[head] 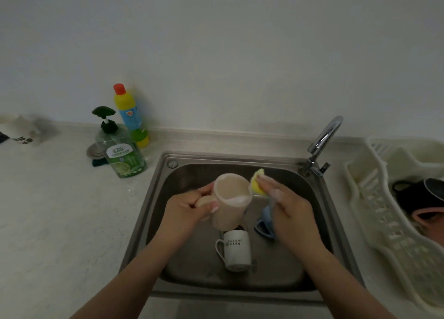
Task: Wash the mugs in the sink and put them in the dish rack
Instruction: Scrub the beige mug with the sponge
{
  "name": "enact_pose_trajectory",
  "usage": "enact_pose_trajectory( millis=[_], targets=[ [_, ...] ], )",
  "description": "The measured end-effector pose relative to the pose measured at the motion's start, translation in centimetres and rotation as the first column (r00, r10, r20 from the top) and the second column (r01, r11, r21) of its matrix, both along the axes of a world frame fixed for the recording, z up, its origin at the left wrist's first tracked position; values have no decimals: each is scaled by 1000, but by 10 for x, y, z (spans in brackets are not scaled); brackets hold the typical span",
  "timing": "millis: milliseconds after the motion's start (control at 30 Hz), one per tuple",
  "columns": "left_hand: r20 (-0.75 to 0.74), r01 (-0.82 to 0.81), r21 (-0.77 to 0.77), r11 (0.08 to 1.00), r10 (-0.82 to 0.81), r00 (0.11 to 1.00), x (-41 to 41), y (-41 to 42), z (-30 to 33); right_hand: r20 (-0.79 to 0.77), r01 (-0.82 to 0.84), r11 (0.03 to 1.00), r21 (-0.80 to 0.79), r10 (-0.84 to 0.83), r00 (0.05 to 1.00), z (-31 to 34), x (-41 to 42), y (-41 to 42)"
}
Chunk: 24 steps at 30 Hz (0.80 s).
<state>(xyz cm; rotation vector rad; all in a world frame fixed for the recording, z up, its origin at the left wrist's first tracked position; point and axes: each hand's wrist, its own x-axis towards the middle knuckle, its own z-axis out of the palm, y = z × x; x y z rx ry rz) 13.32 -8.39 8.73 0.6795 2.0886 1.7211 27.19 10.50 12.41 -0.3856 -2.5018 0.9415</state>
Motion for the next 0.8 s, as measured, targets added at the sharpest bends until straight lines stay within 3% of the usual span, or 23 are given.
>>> enact_pose_trajectory(
  millis=[100, 233, 400, 600, 800],
  targets=[
    [-119, 0, -35, 999, -4, 993, 9, 8, -1, 209, -134, 984, 122, 106, 972, 22, -24, -9],
    [-79, -43, -10, 999, 42, 996, 12, 12, -9, 343, -343, 895, 285, 238, 908, 20, -18, -27],
    [-35, -23, 20, 1000, 23, 999, 14, 10, -12, 343, -214, 916, 339, 91, 935, 21, -26, -11],
    [-25, -67, 6, 998, 67, 997, 7, 3, -18, 370, -245, 945, 218, 152, 916, 15, -14, -26],
    [76, -73, 75, 995, 67, 995, 10, 7, -18, 412, -218, 932, 291, 84, 907, 25, -44, -37]
  ],
)
